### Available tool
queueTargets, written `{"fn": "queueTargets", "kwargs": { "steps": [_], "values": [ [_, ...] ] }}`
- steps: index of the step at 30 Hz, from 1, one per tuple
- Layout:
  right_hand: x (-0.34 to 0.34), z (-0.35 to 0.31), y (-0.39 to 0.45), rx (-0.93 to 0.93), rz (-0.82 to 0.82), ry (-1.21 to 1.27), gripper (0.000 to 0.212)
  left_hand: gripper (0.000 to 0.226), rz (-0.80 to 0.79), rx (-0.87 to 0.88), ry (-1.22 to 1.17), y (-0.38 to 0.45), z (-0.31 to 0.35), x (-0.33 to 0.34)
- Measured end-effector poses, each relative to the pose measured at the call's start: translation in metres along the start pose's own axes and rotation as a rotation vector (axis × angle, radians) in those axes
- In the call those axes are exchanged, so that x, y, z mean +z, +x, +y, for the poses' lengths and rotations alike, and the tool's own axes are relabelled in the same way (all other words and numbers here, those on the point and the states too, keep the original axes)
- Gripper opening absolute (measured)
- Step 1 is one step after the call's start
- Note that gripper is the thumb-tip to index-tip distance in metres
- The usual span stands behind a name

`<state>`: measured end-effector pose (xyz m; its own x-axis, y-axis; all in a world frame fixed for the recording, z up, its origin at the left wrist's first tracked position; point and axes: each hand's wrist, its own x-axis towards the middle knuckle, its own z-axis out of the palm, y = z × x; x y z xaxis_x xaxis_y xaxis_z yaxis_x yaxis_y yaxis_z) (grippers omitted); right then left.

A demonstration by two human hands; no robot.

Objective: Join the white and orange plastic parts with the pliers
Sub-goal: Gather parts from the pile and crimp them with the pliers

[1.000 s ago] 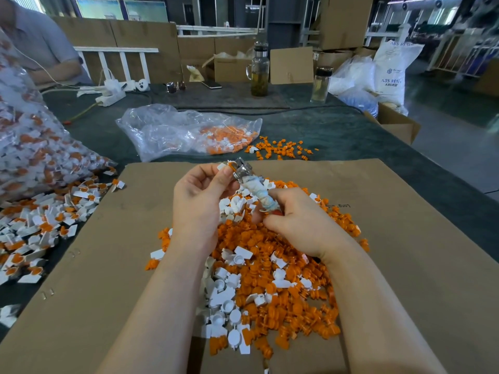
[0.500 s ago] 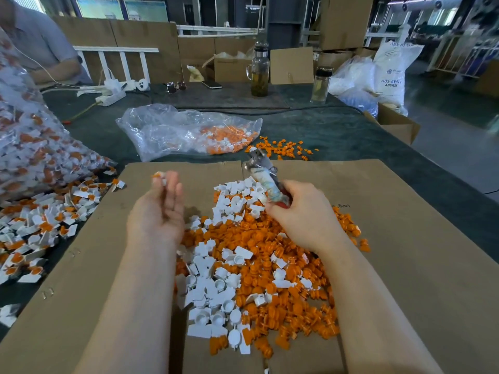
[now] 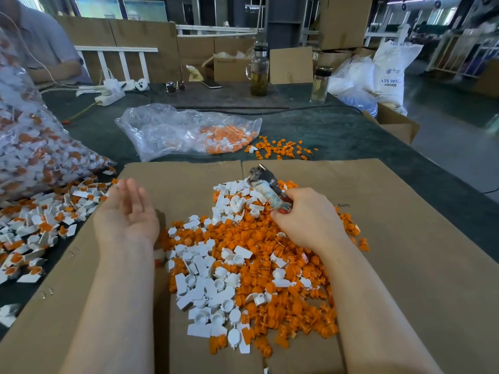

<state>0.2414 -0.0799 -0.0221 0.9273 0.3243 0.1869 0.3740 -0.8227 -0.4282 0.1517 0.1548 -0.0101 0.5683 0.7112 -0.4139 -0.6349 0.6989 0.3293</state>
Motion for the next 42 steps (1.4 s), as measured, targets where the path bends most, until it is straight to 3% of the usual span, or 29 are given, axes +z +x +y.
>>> {"fn": "queueTargets", "kwargs": {
  "steps": [3, 5, 9, 11, 15, 22, 27, 32, 38, 42],
  "values": [
    [0.003, -0.004, 0.000, -0.019, -0.010, -0.067, 0.015, 0.011, -0.112, 0.089, 0.759, -0.007, -0.007, 0.007],
    [0.005, -0.006, 0.000, -0.011, -0.007, -0.114, 0.018, 0.014, -0.235, 0.167, 1.134, -0.014, -0.015, 0.009],
    [0.009, -0.009, -0.001, 0.009, 0.006, -0.203, 0.029, 0.007, -0.519, 0.295, 1.581, -0.024, -0.033, 0.007],
    [0.011, -0.010, -0.001, 0.018, -0.001, -0.213, 0.028, 0.010, -0.588, 0.356, 1.801, -0.022, -0.043, 0.005],
    [0.012, -0.010, -0.002, 0.023, 0.000, -0.203, 0.026, 0.039, -0.666, 0.541, 2.336, -0.021, -0.063, 0.000],
    [0.009, -0.009, -0.001, 0.039, -0.011, -0.125, 0.030, 0.015, -0.714, 0.547, 2.126, -0.023, -0.064, 0.001],
    [0.006, -0.009, 0.000, 0.051, 0.018, -0.019, 0.020, 0.014, -0.721, 0.587, 2.047, -0.024, -0.064, 0.000],
    [0.002, -0.011, 0.001, 0.082, 0.046, 0.242, 0.013, 0.010, -0.685, 0.650, 1.815, -0.025, -0.066, 0.000],
    [-0.002, -0.015, -0.002, 0.091, 0.067, 0.440, 0.013, 0.010, -0.728, 0.493, 1.536, -0.031, -0.066, 0.003],
    [-0.002, -0.017, -0.003, 0.063, 0.101, 0.465, 0.010, 0.024, -0.767, 0.312, 1.409, -0.033, -0.062, 0.005]
  ]
}}
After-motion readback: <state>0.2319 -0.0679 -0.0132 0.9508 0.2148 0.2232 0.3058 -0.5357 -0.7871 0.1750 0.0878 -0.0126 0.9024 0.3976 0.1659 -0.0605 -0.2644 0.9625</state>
